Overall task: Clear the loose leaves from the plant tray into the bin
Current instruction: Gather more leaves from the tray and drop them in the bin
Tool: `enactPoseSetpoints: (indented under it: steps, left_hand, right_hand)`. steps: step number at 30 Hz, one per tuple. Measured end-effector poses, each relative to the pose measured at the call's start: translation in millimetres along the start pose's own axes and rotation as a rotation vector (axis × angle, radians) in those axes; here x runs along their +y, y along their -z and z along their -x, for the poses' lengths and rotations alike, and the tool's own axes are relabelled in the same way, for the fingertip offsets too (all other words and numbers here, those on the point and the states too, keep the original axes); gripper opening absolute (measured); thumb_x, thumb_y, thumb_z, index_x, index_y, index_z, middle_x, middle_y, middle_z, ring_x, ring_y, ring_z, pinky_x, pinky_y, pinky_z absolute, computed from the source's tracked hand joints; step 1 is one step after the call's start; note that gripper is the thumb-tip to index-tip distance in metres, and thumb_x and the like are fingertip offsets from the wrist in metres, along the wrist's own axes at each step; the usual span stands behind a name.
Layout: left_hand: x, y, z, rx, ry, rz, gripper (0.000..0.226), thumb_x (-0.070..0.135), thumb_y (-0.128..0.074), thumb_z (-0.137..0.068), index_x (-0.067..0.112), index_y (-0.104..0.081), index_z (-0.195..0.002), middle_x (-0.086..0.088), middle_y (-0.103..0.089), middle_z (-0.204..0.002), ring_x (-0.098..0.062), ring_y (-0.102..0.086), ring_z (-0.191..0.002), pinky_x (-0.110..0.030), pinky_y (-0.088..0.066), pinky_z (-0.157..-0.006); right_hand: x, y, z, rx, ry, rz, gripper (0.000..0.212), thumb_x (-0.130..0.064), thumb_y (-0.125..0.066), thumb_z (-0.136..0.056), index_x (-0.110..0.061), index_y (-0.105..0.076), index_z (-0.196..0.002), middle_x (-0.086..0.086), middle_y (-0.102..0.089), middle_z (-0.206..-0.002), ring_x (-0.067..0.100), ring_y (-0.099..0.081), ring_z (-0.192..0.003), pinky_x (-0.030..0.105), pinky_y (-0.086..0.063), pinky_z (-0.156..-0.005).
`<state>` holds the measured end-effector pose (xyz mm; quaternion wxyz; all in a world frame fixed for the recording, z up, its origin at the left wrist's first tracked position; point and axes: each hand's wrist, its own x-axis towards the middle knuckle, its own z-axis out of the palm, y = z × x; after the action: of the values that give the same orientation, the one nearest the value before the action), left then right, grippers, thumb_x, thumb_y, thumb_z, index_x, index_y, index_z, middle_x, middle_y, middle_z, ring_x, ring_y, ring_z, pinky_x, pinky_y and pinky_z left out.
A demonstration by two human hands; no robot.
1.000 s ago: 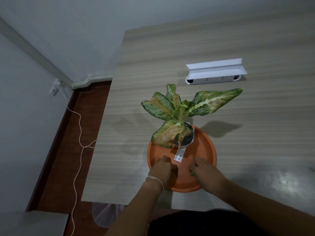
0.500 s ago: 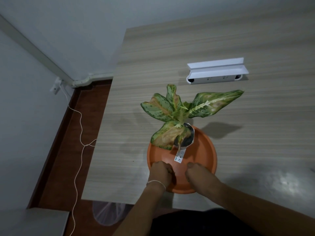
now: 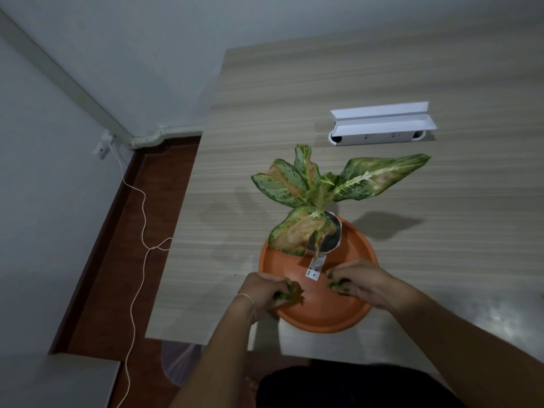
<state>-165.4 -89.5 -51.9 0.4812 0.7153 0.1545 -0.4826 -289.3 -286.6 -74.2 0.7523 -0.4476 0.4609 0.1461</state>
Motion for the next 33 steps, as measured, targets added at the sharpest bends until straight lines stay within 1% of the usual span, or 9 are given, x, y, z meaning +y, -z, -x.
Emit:
enactPoseSetpoints:
  steps: [5,11,14,20,23,26,28,31,33]
  left_hand:
    - [-6.2,27.1,12.4,-0.063,0.022,0.246,0.017,-0.018,-0.069,-0.072,-0.002,-0.074,-0.075,-0.020,-0.076,-0.081,-0.026,-0.075,-0.075,-0.028,-0.061,-0.058]
    - [-29.9,78.9,31.4,-0.034,-0.037,0.411,0.025,-0.014,-0.067,-0.076,0.005,-0.078,-0.065,-0.012,-0.078,-0.076,-0.018,-0.075,-0.070,-0.024,-0.059,-0.056]
    - [-46.0,123.1,42.2,0.028,-0.066,0.507,0.024,-0.012,-0.065,-0.079,0.006,-0.078,-0.069,-0.011,-0.078,-0.077,-0.017,-0.075,-0.072,-0.023,-0.059,-0.056]
    - [-87.3,238.8,69.8,0.134,-0.110,0.676,0.019,-0.011,-0.061,-0.082,0.003,-0.072,-0.079,-0.010,-0.077,-0.074,-0.016,-0.075,-0.068,-0.022,-0.059,-0.054]
    - [-106.6,294.2,82.8,0.162,-0.141,0.722,0.018,-0.013,-0.061,-0.080,0.001,-0.072,-0.079,-0.015,-0.075,-0.075,-0.020,-0.073,-0.071,-0.025,-0.062,-0.061]
    - [-126.3,350.1,88.1,0.226,-0.146,0.761,0.021,-0.015,-0.060,-0.080,0.002,-0.071,-0.074,-0.011,-0.074,-0.065,-0.016,-0.072,-0.060,-0.023,-0.060,-0.056]
    - [-141.5,385.1,82.6,0.275,-0.136,0.799,0.019,-0.015,-0.062,-0.079,0.002,-0.070,-0.076,-0.010,-0.074,-0.065,-0.016,-0.072,-0.060,-0.022,-0.059,-0.053]
    - [-166.6,426.0,56.4,0.346,-0.101,0.815,0.017,-0.015,-0.064,-0.078,0.001,-0.068,-0.083,-0.010,-0.072,-0.069,-0.016,-0.069,-0.061,-0.021,-0.059,-0.054]
    - [-179.2,437.0,37.4,0.389,-0.082,0.802,0.017,-0.016,-0.063,-0.078,0.001,-0.067,-0.082,-0.008,-0.071,-0.062,-0.016,-0.067,-0.056,-0.022,-0.060,-0.054]
  right_hand:
    - [3.4,2.0,0.4,-0.051,-0.073,-0.272,0.020,0.013,-0.066,-0.080,0.002,-0.080,-0.070,0.015,-0.078,-0.073,0.016,-0.076,-0.062,0.022,-0.059,-0.054]
    - [11.7,-50.4,4.7,-0.110,-0.138,-0.289,0.030,0.016,-0.060,-0.082,0.002,-0.077,-0.062,0.012,-0.074,-0.064,0.016,-0.073,-0.056,0.024,-0.059,-0.050]
    - [15.3,-99.7,3.5,-0.166,-0.137,-0.247,0.034,0.016,-0.059,-0.083,0.001,-0.076,-0.058,0.009,-0.073,-0.062,0.013,-0.072,-0.053,0.024,-0.059,-0.049]
    - [28.6,-230.8,-0.8,-0.321,-0.222,-0.147,0.030,0.013,-0.058,-0.087,0.004,-0.076,-0.066,0.013,-0.071,-0.061,0.018,-0.071,-0.049,0.024,-0.059,-0.044]
    - [43.1,-298.3,-6.4,-0.348,-0.244,-0.115,0.032,0.014,-0.056,-0.087,0.003,-0.077,-0.065,0.014,-0.071,-0.061,0.019,-0.072,-0.051,0.024,-0.059,-0.046]
    - [65.9,-369.4,-15.1,-0.383,-0.279,-0.079,0.023,0.015,-0.061,-0.077,0.003,-0.077,-0.066,0.016,-0.073,-0.062,0.021,-0.073,-0.053,0.025,-0.060,-0.047]
    - [86.0,-413.6,-23.9,-0.423,-0.295,-0.044,0.014,0.012,-0.066,-0.069,0.003,-0.077,-0.069,0.016,-0.073,-0.063,0.020,-0.074,-0.056,0.025,-0.061,-0.050]
    - [133.7,-467.2,-45.1,-0.491,-0.266,0.161,0.018,0.009,-0.065,-0.083,0.002,-0.077,-0.073,0.013,-0.069,-0.064,0.013,-0.070,-0.059,0.022,-0.059,-0.056]
    - [167.4,-483.6,-55.9,-0.531,-0.287,0.219,0.017,0.006,-0.063,-0.088,0.001,-0.074,-0.077,0.009,-0.067,-0.067,0.011,-0.067,-0.058,0.023,-0.057,-0.056]
